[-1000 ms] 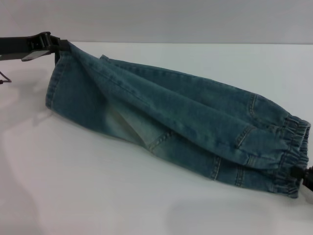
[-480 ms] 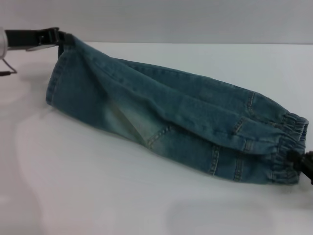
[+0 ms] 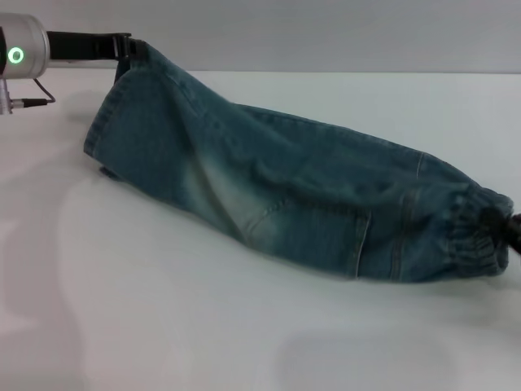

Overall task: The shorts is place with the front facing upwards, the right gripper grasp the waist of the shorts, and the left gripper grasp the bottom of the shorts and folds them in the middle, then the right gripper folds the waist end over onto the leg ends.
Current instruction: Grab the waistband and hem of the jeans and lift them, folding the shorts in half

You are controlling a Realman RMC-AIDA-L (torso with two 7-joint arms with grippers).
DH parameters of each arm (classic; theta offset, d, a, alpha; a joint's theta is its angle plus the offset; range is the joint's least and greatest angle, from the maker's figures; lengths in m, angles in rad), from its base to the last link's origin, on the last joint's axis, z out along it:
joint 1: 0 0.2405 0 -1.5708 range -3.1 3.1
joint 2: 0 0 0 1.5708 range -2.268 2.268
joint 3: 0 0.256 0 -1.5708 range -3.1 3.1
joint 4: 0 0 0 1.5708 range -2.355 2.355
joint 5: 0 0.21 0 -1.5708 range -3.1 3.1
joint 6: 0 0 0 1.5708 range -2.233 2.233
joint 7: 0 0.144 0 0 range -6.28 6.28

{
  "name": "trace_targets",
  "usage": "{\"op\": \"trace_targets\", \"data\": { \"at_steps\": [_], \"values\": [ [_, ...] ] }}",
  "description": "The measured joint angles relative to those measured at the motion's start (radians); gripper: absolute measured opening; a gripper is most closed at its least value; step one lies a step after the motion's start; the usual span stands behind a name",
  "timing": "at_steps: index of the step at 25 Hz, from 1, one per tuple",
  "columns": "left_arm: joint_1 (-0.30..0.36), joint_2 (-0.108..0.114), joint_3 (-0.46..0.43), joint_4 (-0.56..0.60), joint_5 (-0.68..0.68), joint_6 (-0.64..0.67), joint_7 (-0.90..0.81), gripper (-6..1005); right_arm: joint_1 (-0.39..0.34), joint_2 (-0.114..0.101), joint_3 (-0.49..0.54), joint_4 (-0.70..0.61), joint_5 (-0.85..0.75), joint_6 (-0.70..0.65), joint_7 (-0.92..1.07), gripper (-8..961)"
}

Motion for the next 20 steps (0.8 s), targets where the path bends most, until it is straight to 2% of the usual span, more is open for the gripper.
{"op": "trace_targets", "data": {
  "at_steps": [5, 10, 14, 20],
  "values": [
    [-0.007, -0.003, 0.0, -0.006, 0.008, -0.039, 0.0, 56, -0.019, -0.003, 0.003, 0.0, 0.065, -0.005, 0.052, 2],
    [-0.009, -0.011, 0.001, -0.007, 0.008, -0.071, 0.005, 58, -0.023, 0.004, 0.011, 0.002, 0.076, 0.016, 0.064, 2],
    [-0.01, -0.017, 0.001, -0.007, 0.009, -0.079, 0.01, 58, -0.016, 0.02, 0.011, 0.002, 0.077, 0.044, 0.063, 2],
    [-0.009, -0.039, 0.001, -0.008, 0.012, -0.109, 0.031, 60, 0.005, 0.039, 0.011, 0.0, 0.079, 0.106, 0.046, 2]
  ]
}}
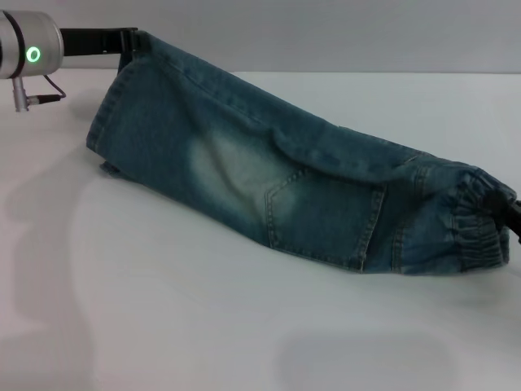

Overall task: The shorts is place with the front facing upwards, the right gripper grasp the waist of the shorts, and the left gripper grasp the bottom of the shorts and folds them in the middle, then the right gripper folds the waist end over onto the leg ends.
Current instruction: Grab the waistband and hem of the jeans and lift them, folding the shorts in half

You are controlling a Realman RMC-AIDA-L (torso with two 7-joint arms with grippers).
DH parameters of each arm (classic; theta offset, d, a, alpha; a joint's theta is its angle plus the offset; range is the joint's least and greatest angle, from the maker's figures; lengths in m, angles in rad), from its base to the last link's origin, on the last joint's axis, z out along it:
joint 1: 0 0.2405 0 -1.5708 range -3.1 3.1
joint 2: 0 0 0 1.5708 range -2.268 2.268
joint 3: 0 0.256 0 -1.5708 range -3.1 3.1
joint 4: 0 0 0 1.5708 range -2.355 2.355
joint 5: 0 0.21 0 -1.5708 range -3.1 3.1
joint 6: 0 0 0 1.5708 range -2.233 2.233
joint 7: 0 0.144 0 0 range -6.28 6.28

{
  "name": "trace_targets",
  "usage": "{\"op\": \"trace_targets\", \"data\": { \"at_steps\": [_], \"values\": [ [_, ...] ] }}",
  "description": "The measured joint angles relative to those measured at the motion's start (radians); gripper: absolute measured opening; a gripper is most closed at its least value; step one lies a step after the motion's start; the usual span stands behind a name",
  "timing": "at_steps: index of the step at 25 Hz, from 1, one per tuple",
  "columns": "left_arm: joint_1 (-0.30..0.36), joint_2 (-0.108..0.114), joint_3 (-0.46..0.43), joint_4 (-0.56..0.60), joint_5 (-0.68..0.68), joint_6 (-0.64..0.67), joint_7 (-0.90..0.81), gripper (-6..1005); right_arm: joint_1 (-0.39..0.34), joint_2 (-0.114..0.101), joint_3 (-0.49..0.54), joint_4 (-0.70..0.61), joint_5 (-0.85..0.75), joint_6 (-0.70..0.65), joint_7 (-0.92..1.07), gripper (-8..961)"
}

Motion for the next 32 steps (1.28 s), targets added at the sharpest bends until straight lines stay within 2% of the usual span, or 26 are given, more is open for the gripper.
{"op": "trace_targets", "data": {
  "at_steps": [7, 14, 19, 32],
  "values": [
    [-0.003, -0.019, 0.027, 0.0, 0.008, -0.052, 0.013, 61, 0.015, 0.013, 0.0, 0.003, 0.023, 0.053, -0.026, 2],
    [-0.006, -0.022, 0.052, -0.014, 0.0, -0.083, 0.02, 63, 0.016, 0.018, 0.001, 0.016, 0.06, 0.071, -0.056, 2],
    [-0.017, -0.022, 0.054, -0.038, -0.001, -0.102, 0.034, 64, 0.01, 0.019, 0.002, 0.074, 0.111, 0.093, -0.124, 2],
    [-0.032, -0.024, 0.076, -0.061, -0.004, -0.146, 0.036, 67, 0.022, 0.021, 0.003, 0.112, 0.126, 0.125, -0.17, 3]
  ]
}}
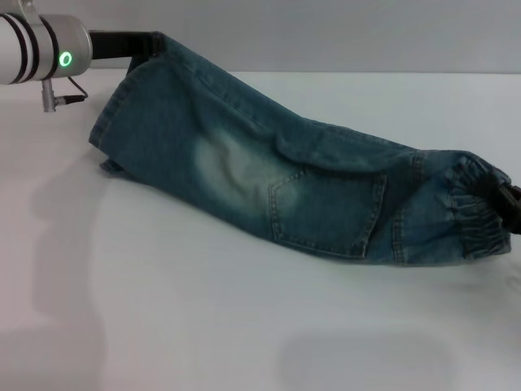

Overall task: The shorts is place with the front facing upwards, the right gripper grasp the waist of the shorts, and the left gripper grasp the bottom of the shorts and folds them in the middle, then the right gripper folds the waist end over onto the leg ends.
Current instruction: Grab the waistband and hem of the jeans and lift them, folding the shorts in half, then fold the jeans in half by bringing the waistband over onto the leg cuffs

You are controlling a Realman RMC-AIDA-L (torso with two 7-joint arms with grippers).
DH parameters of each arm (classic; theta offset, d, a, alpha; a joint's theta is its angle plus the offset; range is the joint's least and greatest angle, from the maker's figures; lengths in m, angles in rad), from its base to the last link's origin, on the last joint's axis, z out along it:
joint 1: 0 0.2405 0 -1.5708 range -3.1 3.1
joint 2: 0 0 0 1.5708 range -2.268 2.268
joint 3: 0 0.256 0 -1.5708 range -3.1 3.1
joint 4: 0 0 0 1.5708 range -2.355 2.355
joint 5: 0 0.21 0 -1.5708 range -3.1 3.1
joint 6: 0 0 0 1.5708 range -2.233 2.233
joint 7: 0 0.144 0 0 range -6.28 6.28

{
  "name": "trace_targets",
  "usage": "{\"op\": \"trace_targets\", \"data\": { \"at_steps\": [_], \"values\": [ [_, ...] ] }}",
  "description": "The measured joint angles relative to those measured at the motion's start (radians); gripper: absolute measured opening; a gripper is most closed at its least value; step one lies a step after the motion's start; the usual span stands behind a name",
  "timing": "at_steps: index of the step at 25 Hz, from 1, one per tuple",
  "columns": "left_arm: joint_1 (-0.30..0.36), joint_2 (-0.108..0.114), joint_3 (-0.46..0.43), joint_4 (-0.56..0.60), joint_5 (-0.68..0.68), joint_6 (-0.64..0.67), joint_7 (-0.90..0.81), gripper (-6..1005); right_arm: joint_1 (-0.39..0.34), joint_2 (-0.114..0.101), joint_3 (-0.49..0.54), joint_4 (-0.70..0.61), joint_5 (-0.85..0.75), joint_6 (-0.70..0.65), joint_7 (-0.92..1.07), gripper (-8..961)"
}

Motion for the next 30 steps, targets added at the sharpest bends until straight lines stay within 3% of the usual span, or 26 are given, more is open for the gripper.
{"op": "trace_targets", "data": {
  "at_steps": [13, 16, 21, 27, 30],
  "values": [
    [-0.025, -0.004, 0.011, -0.018, -0.005, -0.069, 0.0, 70, 0.011, 0.002, -0.005, 0.002, 0.006, 0.015, -0.004, 3],
    [-0.024, -0.004, 0.024, -0.022, -0.018, -0.086, 0.0, 281, 0.011, 0.003, -0.006, 0.004, 0.006, 0.019, -0.004, 3],
    [-0.019, -0.004, 0.028, -0.025, -0.022, -0.109, 0.0, 514, 0.012, 0.003, -0.008, 0.007, 0.006, 0.019, -0.005, 3],
    [-0.014, -0.004, 0.035, -0.029, -0.022, -0.125, 0.008, 719, 0.016, 0.003, -0.008, 0.029, 0.006, 0.019, -0.029, 3],
    [-0.012, -0.004, 0.037, -0.03, -0.022, -0.129, 0.012, 757, 0.018, 0.004, -0.009, 0.03, 0.005, 0.019, -0.031, 3]
  ]
}}
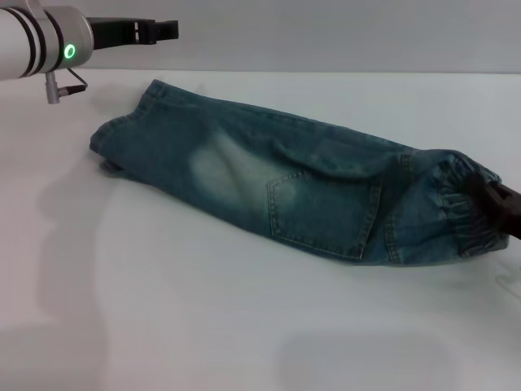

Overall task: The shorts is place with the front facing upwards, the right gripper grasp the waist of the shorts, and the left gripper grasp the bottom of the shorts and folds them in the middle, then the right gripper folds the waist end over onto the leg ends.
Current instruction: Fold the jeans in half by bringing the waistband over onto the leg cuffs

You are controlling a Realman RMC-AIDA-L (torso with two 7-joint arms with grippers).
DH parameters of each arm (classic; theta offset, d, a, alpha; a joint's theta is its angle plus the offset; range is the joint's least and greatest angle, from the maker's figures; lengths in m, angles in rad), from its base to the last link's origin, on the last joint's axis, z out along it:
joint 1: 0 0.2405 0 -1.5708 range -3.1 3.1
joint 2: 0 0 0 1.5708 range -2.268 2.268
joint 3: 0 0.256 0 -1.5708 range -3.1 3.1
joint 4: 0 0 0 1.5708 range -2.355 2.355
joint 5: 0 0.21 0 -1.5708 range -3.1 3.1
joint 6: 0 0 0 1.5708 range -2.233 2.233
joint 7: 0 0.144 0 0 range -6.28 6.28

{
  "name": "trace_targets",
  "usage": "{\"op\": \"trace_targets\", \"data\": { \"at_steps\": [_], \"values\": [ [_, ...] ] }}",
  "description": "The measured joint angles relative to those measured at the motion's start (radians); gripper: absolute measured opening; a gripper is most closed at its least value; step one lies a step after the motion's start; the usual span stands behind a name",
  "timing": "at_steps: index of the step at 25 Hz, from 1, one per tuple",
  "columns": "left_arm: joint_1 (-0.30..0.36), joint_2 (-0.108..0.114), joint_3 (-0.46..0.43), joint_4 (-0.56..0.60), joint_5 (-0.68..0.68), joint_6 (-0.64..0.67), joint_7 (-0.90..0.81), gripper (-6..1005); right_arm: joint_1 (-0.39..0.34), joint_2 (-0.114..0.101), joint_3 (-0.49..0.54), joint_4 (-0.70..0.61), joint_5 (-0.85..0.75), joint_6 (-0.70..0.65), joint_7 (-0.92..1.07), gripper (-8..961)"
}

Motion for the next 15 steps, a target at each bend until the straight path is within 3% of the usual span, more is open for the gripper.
{"op": "trace_targets", "data": {
  "at_steps": [7, 15],
  "values": [
    [0.002, 0.0, 0.0, -0.002, -0.001, 0.0, 0.001, 846, 0.013, -0.005, 0.003, -0.007, 0.0, -0.024, 0.02, 3],
    [0.01, 0.001, 0.0, -0.013, -0.001, 0.0, 0.01, 844, 0.009, -0.007, 0.008, -0.057, 0.064, -0.046, 0.113, 3]
  ]
}}
